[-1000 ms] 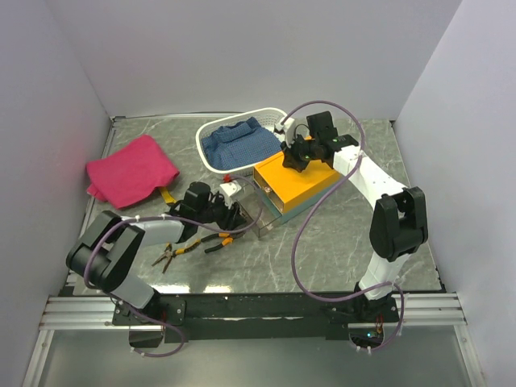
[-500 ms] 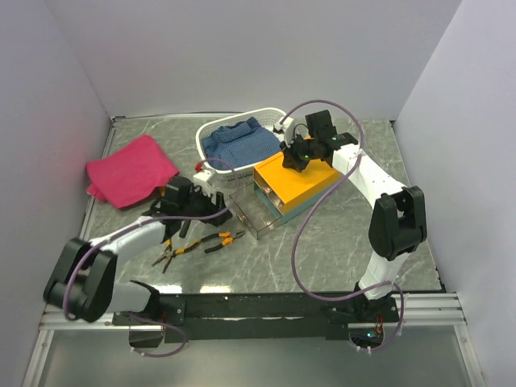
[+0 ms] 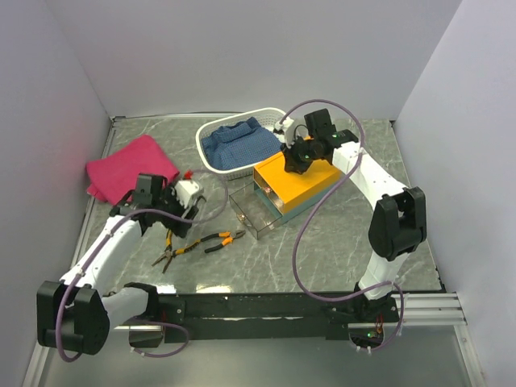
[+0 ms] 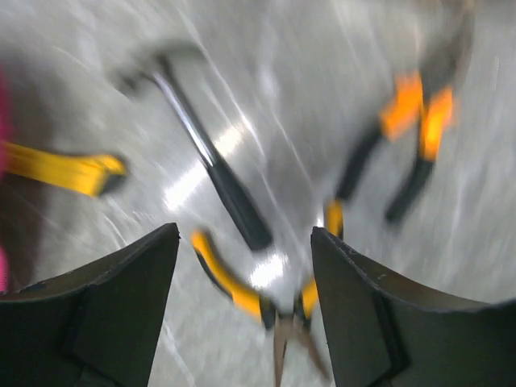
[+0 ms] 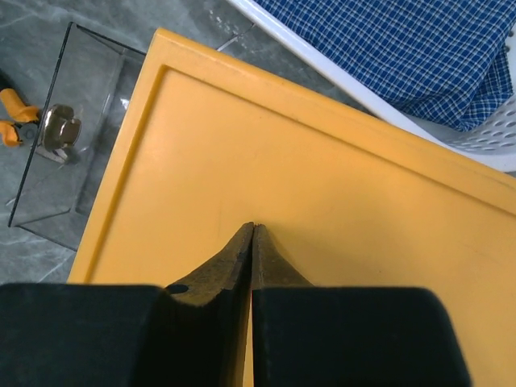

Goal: Sort the tools into containers

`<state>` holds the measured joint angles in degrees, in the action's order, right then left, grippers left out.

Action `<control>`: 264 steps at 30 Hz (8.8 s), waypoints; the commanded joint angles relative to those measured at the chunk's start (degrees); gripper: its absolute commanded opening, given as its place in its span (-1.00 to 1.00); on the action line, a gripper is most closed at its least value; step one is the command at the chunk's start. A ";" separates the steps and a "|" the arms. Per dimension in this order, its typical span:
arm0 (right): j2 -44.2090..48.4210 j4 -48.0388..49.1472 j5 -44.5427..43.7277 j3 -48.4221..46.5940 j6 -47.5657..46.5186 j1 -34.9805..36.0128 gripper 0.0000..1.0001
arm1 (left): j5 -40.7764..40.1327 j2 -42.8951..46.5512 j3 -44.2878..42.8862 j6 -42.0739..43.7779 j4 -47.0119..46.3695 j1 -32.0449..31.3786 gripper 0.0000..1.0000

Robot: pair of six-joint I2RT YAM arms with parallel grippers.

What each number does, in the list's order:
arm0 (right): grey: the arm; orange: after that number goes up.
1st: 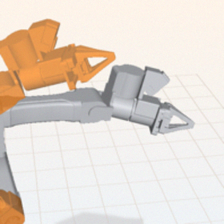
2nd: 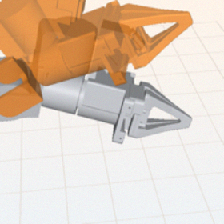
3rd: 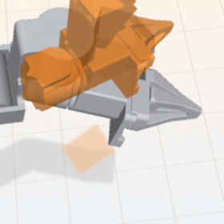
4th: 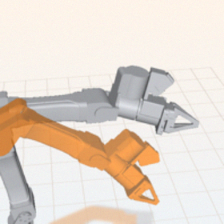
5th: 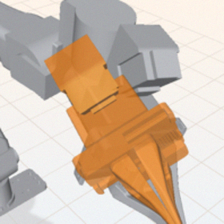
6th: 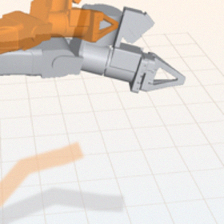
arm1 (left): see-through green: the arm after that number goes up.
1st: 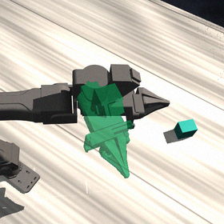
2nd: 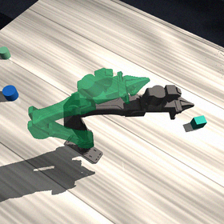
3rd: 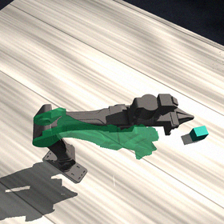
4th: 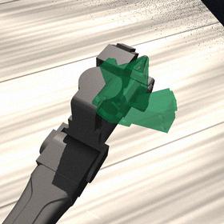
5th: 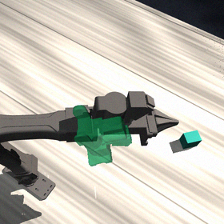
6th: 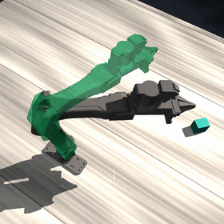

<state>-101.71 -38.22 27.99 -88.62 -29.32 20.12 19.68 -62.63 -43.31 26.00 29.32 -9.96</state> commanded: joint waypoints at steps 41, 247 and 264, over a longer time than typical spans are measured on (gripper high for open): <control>9.78 -11.88 -13.05 -0.15 -2.23 -0.08 -0.35 | 20.65 9.20 -6.33 -0.36 2.38 -5.25 -0.98; 14.17 -12.32 -17.53 9.69 -8.73 -4.04 -0.46 | 22.15 -39.32 -33.60 34.91 9.09 -25.73 0.16; 14.96 -12.23 -18.06 11.45 -9.00 -4.30 -0.46 | 21.10 -37.57 -32.10 27.70 2.14 -26.96 0.16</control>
<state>-87.96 -50.68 10.09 -76.86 -37.63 16.45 40.05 -102.37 -73.65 53.63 33.74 -36.80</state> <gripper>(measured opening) 0.271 0.578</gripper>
